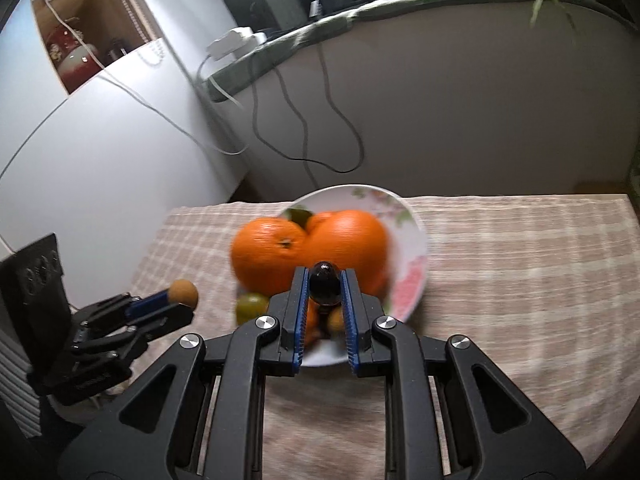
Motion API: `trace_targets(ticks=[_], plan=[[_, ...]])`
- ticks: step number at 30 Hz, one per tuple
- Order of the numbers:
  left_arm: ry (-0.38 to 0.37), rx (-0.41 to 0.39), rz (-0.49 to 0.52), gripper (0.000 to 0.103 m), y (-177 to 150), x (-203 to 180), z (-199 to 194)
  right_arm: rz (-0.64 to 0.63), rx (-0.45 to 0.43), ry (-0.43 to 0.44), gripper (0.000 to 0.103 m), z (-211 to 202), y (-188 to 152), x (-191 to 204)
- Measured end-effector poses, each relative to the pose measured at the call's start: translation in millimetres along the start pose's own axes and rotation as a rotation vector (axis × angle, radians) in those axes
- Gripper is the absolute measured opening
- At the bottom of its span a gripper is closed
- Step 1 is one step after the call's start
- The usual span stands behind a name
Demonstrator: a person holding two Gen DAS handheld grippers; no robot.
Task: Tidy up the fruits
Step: 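Carry the brown fruit and plum onto the plate and open both tools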
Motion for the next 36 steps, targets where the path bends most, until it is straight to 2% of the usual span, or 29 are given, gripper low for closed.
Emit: trace_targets(ticks=[4,13,28,30,32,33,36], plan=[[-0.008,0.007,0.022,0.024,5,-10,10,-0.001,-0.002,-0.03,0.017,1,0,-13],[0.002,0.019,0.061,0.024,15,-27,27,0.035,0.005,-0.034,0.017,6,-3,-30],[0.059,0.015,0.121,0.025,23,-35,38,0.02,0.026,-0.012,0.017,16,-6,-28],[0.061,0.017,0.121,0.028,23,-35,38,0.023,0.027,-0.008,0.017,17,-6,-28],[0.065,0.016,0.118,0.036,23,-34,38,0.024,0.027,-0.005,0.024,17,-6,-28],[0.065,0.015,0.115,0.038,23,-33,38,0.023,0.025,-0.005,0.035,17,-6,-29],[0.071,0.014,0.113,0.043,23,-32,37,0.019,0.012,-0.002,0.053,14,-6,-27]])
Point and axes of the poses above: each gripper's, at about its wrist camera, not at the fingertips, and z roughly the way its jaws point, x to its left, y to its top, the point moved 5 cm from there along z, roughly the way its jaws point, and after that the axes turned 4 degrees about z, right-handed, at the moved point
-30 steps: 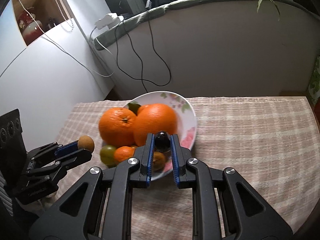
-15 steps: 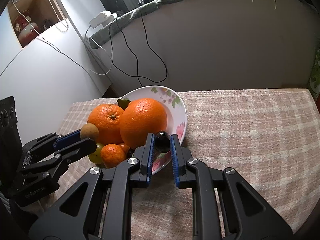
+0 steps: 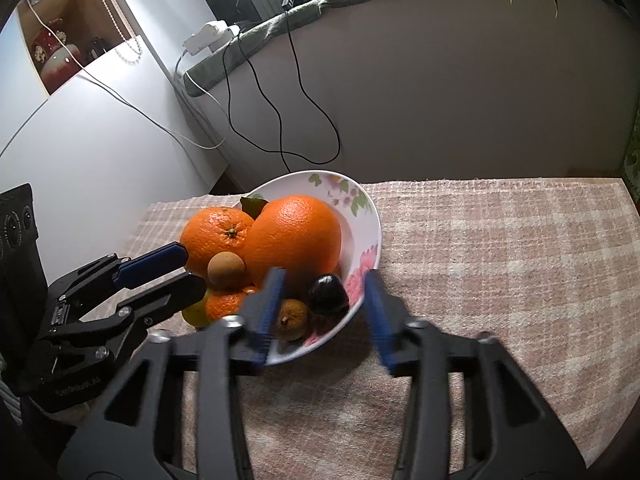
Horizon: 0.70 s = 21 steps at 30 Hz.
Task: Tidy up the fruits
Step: 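Carry the brown fruit and plum onto the plate and open both tools, then pull both open tools back from the plate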
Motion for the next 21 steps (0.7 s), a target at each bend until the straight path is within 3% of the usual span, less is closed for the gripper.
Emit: trace_targets(ticks=[10,21], plan=[[0.005,0.007,-0.019,0.05,-4,4,-5,-0.012,-0.013,-0.01,0.068,-5,0,4],[0.016,0.009,-0.031,0.064,-6,2,-15,-0.035,-0.041,-0.041,0.082,-18,1,8]])
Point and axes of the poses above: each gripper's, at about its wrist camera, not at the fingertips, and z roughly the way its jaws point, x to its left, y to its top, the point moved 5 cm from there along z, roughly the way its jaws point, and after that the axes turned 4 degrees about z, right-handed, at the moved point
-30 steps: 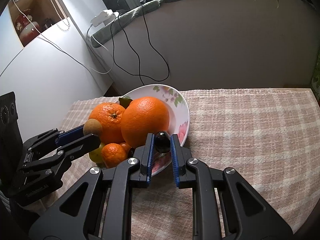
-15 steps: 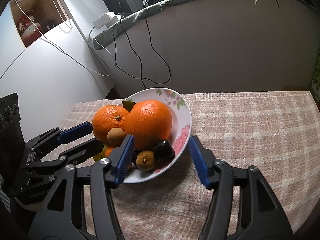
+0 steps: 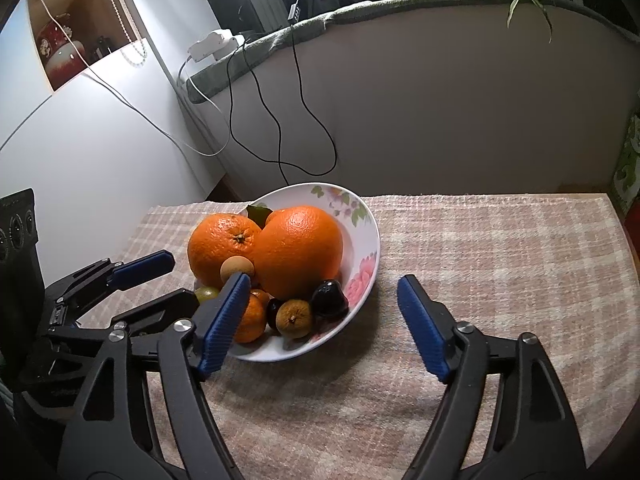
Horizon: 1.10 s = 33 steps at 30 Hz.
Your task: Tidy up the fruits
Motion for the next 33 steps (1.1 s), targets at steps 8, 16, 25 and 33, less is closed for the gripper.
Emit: trace_targets(ticks=[8,16,25,33], plan=[[0.015,0.003,-0.022,0.071,-1,2,-6,-0.021,-0.014,-0.032,0.092,-7,0,2],[0.021,0.008,-0.053,0.074,-7,5,-11,-0.034,-0.037,-0.07,0.1,-12,-5,4],[0.045,-0.01,-0.085,0.075,-14,9,-27,-0.082,-0.081,-0.133,0.1,-26,-15,15],[0.087,-0.04,-0.09,0.075,-22,7,-51,-0.126,-0.142,-0.181,0.103,-51,-24,27]])
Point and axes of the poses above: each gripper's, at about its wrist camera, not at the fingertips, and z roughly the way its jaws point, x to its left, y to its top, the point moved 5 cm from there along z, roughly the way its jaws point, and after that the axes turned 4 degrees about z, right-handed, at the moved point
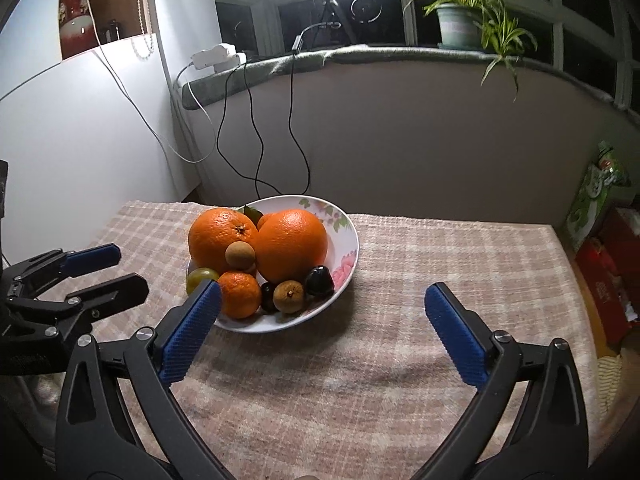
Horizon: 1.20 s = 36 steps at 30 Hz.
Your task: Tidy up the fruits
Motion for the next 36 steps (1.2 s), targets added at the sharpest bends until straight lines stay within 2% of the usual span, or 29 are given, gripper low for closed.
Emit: trace_targets(ticks=[4,15,27,36], plan=[[0.019,-0.026,0.008,0.08,-1,-2,-13,-0.002,-0.016,-0.009,0.103,-11,-1,2],[0.063,-0.034,-0.031,0.081,-23,6,-34,0.049,-0.043,-0.022,0.103,-33,-16,4],[0.099,-0.035,-0.038,0.081,-43,8,-52,-0.095,-0.068,-0.078,0.103,-55,-39,42],[0.111,-0.052,-0.04,0.081,-43,10,-61,-0.096,-0.075,-0.053,0.103,-59,-38,53]])
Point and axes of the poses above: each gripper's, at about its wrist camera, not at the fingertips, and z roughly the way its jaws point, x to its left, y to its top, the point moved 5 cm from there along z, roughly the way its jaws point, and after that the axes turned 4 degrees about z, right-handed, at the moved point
